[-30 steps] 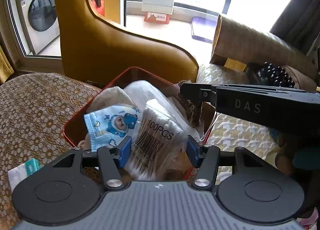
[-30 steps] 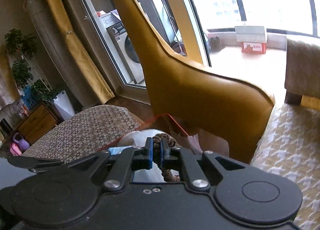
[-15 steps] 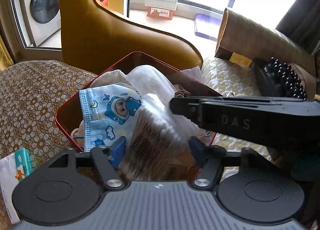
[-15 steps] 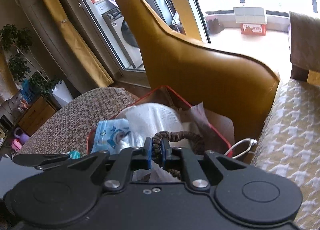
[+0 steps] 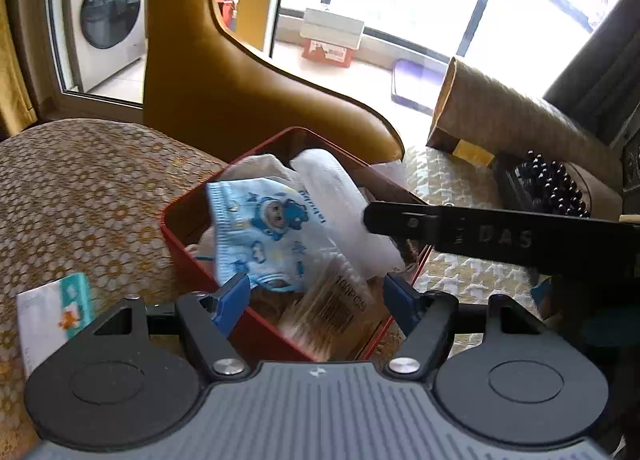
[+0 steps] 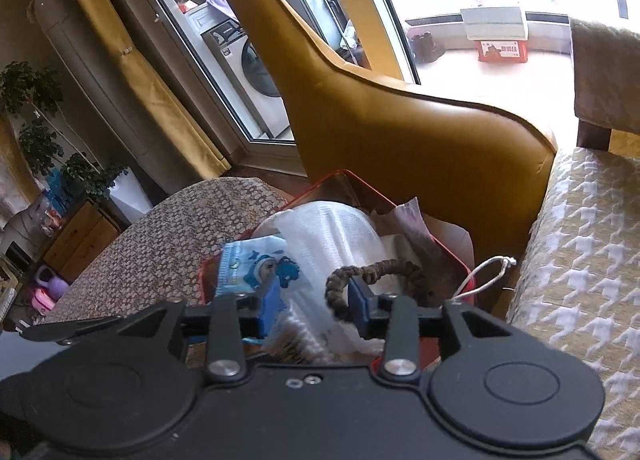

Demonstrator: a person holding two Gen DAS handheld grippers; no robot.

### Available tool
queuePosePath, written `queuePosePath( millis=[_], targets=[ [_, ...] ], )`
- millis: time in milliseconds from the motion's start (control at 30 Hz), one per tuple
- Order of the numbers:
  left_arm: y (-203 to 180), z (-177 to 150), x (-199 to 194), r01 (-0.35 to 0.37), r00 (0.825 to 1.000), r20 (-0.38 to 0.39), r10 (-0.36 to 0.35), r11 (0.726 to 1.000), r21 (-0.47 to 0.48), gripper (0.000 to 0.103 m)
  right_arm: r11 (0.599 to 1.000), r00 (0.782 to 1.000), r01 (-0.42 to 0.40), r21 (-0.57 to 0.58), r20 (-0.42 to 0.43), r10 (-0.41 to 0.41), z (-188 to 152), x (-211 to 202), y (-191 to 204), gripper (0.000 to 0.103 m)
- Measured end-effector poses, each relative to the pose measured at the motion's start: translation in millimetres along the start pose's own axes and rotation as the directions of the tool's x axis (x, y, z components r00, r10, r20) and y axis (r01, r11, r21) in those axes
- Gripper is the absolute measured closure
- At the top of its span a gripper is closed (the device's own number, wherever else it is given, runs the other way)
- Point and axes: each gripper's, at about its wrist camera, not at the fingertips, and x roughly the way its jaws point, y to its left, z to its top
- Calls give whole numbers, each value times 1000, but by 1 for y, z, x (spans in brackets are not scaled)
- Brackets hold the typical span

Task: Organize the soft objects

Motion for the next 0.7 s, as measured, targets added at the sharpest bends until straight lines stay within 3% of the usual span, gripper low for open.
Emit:
queuePosePath(
  millis=[267, 700],
  targets=[
    [12, -9, -53, -11, 998, 65, 12, 1000, -17, 30, 999, 999, -16, -32, 32, 17, -5, -38, 21, 62],
    [23, -36, -145, -59, 981, 183, 63, 998, -25, 30, 985, 995, -30, -167, 91, 45, -41, -99, 74, 59]
  ],
)
